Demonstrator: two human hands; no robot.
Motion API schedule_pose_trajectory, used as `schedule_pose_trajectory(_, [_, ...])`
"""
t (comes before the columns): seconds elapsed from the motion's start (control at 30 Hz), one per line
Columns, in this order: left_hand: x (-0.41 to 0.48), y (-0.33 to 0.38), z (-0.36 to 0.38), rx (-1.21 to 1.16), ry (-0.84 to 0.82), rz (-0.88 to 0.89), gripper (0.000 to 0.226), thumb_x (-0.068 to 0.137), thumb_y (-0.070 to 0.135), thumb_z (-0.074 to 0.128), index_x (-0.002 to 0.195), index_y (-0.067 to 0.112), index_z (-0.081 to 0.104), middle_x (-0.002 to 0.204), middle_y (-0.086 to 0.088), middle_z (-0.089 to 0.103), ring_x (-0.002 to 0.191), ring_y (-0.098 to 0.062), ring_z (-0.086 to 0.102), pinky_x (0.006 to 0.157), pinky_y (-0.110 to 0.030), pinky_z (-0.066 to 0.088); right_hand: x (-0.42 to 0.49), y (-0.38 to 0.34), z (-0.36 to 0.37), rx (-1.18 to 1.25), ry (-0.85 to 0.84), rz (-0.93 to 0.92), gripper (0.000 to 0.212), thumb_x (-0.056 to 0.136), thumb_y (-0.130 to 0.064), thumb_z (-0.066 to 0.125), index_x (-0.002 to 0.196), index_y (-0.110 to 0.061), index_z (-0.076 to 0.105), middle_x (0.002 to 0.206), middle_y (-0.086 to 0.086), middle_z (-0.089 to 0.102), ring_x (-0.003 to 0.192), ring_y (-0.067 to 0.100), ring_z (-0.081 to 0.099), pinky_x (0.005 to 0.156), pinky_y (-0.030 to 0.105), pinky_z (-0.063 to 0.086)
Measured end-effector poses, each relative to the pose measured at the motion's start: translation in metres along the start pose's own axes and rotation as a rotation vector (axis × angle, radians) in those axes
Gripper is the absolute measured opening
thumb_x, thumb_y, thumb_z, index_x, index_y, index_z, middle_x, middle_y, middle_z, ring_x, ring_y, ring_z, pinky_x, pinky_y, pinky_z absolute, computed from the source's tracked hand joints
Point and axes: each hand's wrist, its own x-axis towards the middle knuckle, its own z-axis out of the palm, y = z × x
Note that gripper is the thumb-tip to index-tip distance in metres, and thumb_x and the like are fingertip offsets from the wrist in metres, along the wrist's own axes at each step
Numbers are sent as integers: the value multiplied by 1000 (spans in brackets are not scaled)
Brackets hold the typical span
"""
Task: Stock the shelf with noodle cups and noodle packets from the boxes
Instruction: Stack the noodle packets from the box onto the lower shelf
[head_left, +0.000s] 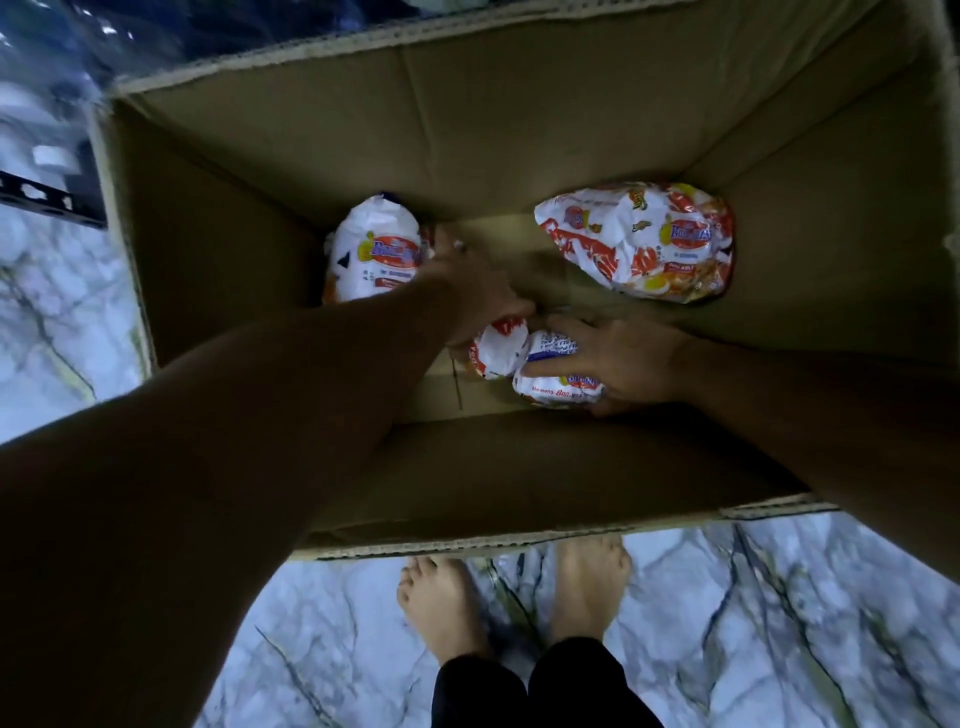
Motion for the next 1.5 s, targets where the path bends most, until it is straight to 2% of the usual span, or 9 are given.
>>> schedule_pose_trajectory(0.1, [45, 54, -22, -168, -90, -133, 27, 80, 4, 56, 103, -6, 64, 101, -29, 68, 98, -44, 63, 80, -50, 46, -9, -6, -16, -5, -36, 42, 94, 85, -60, 69, 158, -50, 10, 167, 8, 13, 131, 35, 50, 107, 45, 45])
schedule_pose_trajectory(0.2, [46, 61, -36, -204, -83, -207, 29, 87, 5, 51, 112, -5, 61, 101, -27, 66, 97, -43, 62, 79, -49, 46, -36, -10, -37, -1, 32, 67, 87, 80, -54, 70, 154, -47, 24, 153, 11, 34, 106, 35, 64, 80, 40, 55])
schedule_pose_trajectory(0.4, [39, 60, -56, 159, -8, 180, 38, 91, 11, 42, 125, 0, 53, 110, -24, 65, 104, -42, 61, 85, -48, 47, -144, -29, -99, 178, 235, 209, 78, 69, -59, 64, 142, -48, 39, 148, 13, 49, 107, 37, 68, 75, 41, 59])
schedule_pose_trajectory(0.53, [39, 260, -362, 371, -109, 680, 71, 90, 58, 60, 152, 37, 34, 145, 1, 50, 125, -25, 55, 94, -42, 49, -208, -61, -152, 279, 359, 301, 81, 66, -69, 56, 142, -50, 36, 145, 1, 47, 102, 31, 69, 74, 39, 59])
schedule_pose_trajectory(0.6, [0, 346, -493, 420, 7, 687, 93, 70, 78, 71, 147, 47, 29, 144, 3, 52, 121, -29, 59, 90, -43, 55, -237, -84, -179, 316, 425, 319, 81, 65, -71, 59, 142, -50, 40, 144, -3, 48, 100, 27, 70, 72, 33, 54])
schedule_pose_trajectory(0.9, [-182, 301, -693, 239, 41, 756, 85, 64, 82, 62, 138, 57, 29, 125, 6, 50, 107, -28, 62, 76, -37, 52, -386, -212, -316, 441, 627, 310, 81, 70, -56, 77, 140, -57, 36, 145, -23, 37, 112, 11, 60, 79, 30, 48])
schedule_pose_trajectory(1.23, [-321, 285, -870, 264, 300, 951, 82, 71, 74, 73, 142, 59, 35, 139, 21, 48, 119, -16, 59, 84, -39, 55, -515, -309, -456, 247, 753, 272, 78, 67, -65, 57, 139, -62, 26, 143, -32, 34, 106, 4, 58, 81, 31, 51])
schedule_pose_trajectory(1.4, [-369, 291, -941, 246, 371, 959, 85, 63, 77, 70, 140, 54, 41, 134, 19, 54, 118, -17, 58, 85, -37, 52, -562, -332, -521, 223, 807, 250, 78, 65, -65, 59, 139, -60, 36, 130, -32, 41, 96, -2, 53, 71, 14, 35])
schedule_pose_trajectory(1.5, [-384, 296, -975, 188, 400, 971, 85, 63, 74, 74, 140, 54, 45, 127, 16, 55, 116, -16, 58, 88, -37, 51, -583, -341, -554, 181, 855, 237, 77, 64, -63, 59, 135, -66, 29, 124, -33, 42, 99, 0, 52, 80, 22, 45])
